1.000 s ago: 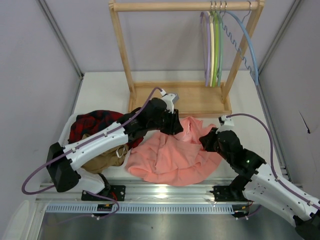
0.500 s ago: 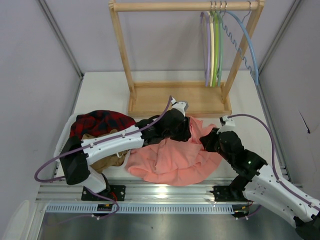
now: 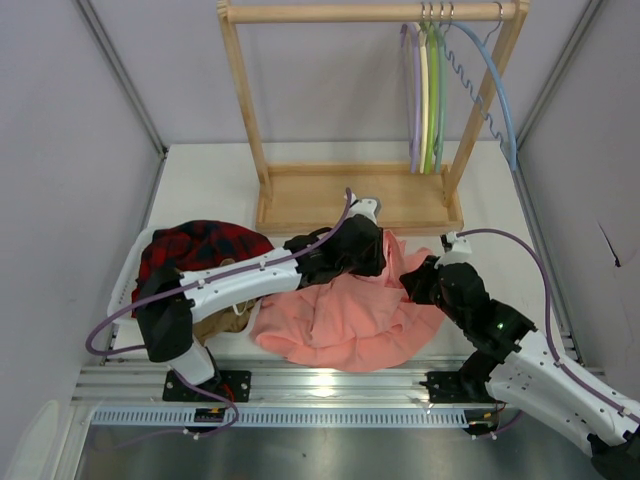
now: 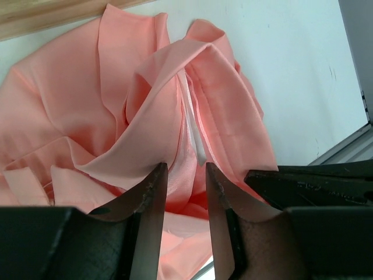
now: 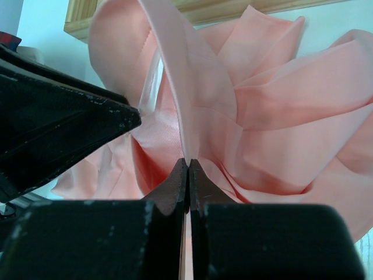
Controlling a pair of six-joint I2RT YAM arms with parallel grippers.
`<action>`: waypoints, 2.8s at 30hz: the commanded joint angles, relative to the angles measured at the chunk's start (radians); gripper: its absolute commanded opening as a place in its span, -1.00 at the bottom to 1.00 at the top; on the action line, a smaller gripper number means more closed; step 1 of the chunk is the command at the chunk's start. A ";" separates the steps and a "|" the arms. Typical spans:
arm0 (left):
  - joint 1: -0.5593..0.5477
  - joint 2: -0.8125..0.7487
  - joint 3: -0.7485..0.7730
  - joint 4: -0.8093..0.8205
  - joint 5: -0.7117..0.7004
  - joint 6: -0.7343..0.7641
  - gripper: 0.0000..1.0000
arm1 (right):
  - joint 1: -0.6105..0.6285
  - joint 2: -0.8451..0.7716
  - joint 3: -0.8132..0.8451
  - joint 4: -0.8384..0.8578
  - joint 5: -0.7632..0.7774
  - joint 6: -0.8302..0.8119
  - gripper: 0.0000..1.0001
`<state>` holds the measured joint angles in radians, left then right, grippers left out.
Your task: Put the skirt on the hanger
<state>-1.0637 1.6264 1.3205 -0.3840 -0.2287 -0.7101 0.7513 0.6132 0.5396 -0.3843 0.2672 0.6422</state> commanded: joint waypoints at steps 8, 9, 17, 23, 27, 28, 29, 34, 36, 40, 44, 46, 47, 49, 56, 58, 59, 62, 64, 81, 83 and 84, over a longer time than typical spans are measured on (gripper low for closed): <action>0.002 -0.005 0.057 0.043 0.000 -0.037 -0.25 | 0.002 -0.003 0.020 0.038 0.001 0.008 -1.00; 0.002 -0.008 0.057 0.051 0.015 -0.038 -0.26 | 0.000 -0.001 0.019 0.038 0.004 0.008 -1.00; 0.002 0.000 0.055 0.080 0.069 -0.069 -0.07 | 0.002 0.000 0.020 0.041 0.017 0.019 -1.00; 0.004 0.021 0.051 0.060 0.013 -0.100 -0.12 | 0.000 -0.009 0.023 0.030 0.017 0.019 -1.00; 0.004 0.027 0.048 0.071 -0.029 -0.111 -0.21 | 0.002 -0.012 0.023 0.033 0.017 0.019 -1.00; 0.005 0.032 0.051 0.077 -0.034 -0.109 -0.24 | 0.000 -0.010 0.023 0.033 0.014 0.019 -1.00; 0.005 0.044 0.054 0.079 -0.040 -0.108 -0.24 | -0.001 -0.009 0.025 0.033 0.012 0.019 -1.00; 0.007 0.082 0.092 0.066 -0.046 -0.104 -0.29 | 0.002 -0.009 0.025 0.035 0.009 0.020 -1.00; 0.007 0.089 0.094 0.068 -0.055 -0.104 -0.32 | 0.003 -0.009 0.025 0.036 0.010 0.019 -1.00; 0.013 0.075 0.088 0.071 -0.064 -0.104 -0.81 | 0.002 -0.009 0.022 0.030 0.017 0.019 -1.00; 0.041 0.030 0.072 0.068 -0.025 -0.077 -1.00 | 0.003 -0.010 0.020 0.012 0.035 0.020 -1.00; 0.064 -0.014 0.050 0.071 0.018 -0.037 -1.00 | 0.002 -0.007 0.019 -0.005 0.052 0.025 -1.00; 0.071 -0.028 0.046 0.070 0.037 -0.014 -1.00 | 0.000 -0.007 0.019 -0.011 0.056 0.025 -1.00; 0.096 -0.063 0.043 0.047 0.069 0.053 -1.00 | 0.002 -0.010 0.017 -0.021 0.064 0.020 -1.00; 0.159 -0.160 0.042 -0.088 0.190 0.192 -0.99 | 0.002 -0.064 -0.024 0.005 0.038 0.005 -1.00; 0.168 -0.174 0.039 -0.102 0.206 0.196 -1.00 | 0.000 -0.085 -0.039 0.005 0.043 0.004 -1.00; 0.169 -0.184 0.039 -0.105 0.212 0.195 -1.00 | 0.002 -0.090 -0.041 0.005 0.041 0.001 -1.00; 0.174 -0.195 0.025 -0.101 0.251 0.190 -1.00 | 0.002 -0.099 -0.043 0.001 0.029 -0.021 -1.00; 0.177 -0.198 0.014 -0.096 0.287 0.190 -1.00 | 0.000 -0.096 -0.041 -0.004 0.027 -0.032 -1.00; 0.246 -0.201 0.034 -0.167 0.454 0.282 -1.00 | 0.000 -0.015 0.108 0.036 -0.098 -0.194 -0.16; 0.254 -0.200 0.046 -0.174 0.468 0.288 -0.99 | 0.002 -0.020 0.120 0.062 -0.143 -0.258 -0.04; 0.260 -0.195 0.057 -0.179 0.474 0.291 -1.00 | 0.005 -0.026 0.132 0.076 -0.149 -0.280 0.05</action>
<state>-0.8204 1.4662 1.3388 -0.5503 0.1890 -0.4465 0.7513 0.6029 0.6022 -0.3847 0.1978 0.4786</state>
